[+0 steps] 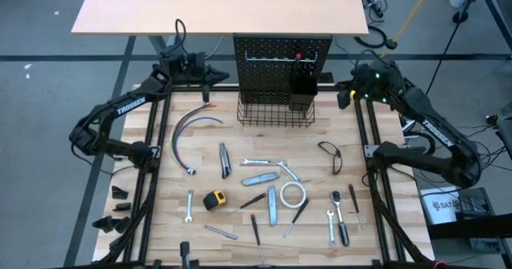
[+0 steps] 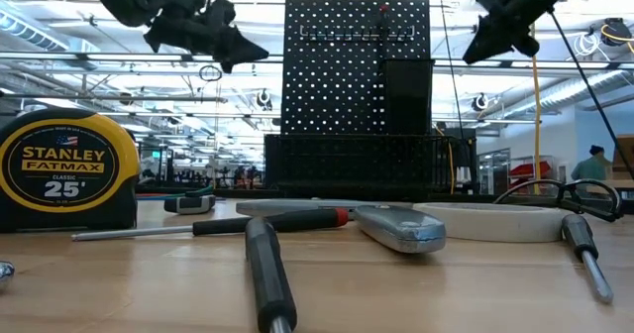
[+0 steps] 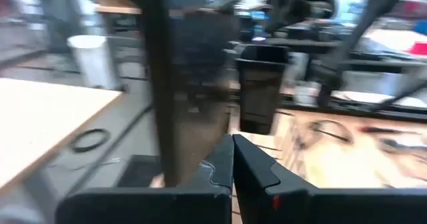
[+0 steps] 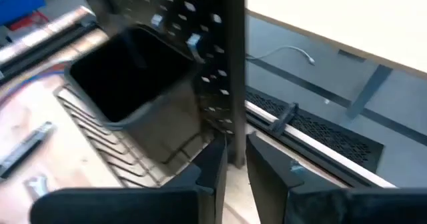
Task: Hang tools onto peg board
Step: Adjust the pegboard on the table
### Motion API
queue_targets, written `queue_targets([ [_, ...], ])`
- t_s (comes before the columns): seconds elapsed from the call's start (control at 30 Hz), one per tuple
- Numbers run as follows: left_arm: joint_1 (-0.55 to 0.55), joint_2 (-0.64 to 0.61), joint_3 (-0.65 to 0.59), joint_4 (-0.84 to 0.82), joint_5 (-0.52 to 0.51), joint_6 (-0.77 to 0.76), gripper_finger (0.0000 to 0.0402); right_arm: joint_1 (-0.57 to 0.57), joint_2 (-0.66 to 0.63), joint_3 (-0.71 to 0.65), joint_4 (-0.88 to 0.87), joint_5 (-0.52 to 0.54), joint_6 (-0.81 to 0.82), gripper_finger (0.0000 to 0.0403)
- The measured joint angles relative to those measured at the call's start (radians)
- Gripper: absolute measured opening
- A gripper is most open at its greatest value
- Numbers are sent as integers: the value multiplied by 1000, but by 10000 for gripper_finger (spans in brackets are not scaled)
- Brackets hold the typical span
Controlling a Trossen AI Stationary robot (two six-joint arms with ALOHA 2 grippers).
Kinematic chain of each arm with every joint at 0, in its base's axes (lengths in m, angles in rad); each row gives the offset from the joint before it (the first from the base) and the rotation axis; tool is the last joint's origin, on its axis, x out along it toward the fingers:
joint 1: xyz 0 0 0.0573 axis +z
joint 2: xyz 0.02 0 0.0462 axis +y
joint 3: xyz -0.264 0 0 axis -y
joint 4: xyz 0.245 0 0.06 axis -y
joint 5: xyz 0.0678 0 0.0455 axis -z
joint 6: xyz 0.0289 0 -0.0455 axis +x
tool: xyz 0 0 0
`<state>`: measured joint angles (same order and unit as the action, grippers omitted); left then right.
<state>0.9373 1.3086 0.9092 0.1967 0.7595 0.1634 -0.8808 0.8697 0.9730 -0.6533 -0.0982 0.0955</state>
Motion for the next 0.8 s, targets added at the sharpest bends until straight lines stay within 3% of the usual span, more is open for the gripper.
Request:
queue_targets([
  [0.1,-4,18,1,19,-76,-25,34,-48,33,0,0,-28,-44,66],
  [0.2,-3,41,17,23,-80,-55,69,-88,69,0,-1,-137,-77,91],
  [0.27,8,65,53,26,-67,-89,94,-106,89,0,-7,-192,-100,115],
  [0.47,30,140,187,-69,11,-89,159,-134,111,0,-24,-197,-193,184],
  [0.57,32,165,226,-135,15,-7,171,-135,107,0,-44,-196,-264,201],
  [0.7,34,171,230,-107,7,8,172,-135,104,0,-61,-196,-301,203],
  [0.8,28,171,232,-100,-95,34,173,-134,105,0,-77,-191,-314,198],
])
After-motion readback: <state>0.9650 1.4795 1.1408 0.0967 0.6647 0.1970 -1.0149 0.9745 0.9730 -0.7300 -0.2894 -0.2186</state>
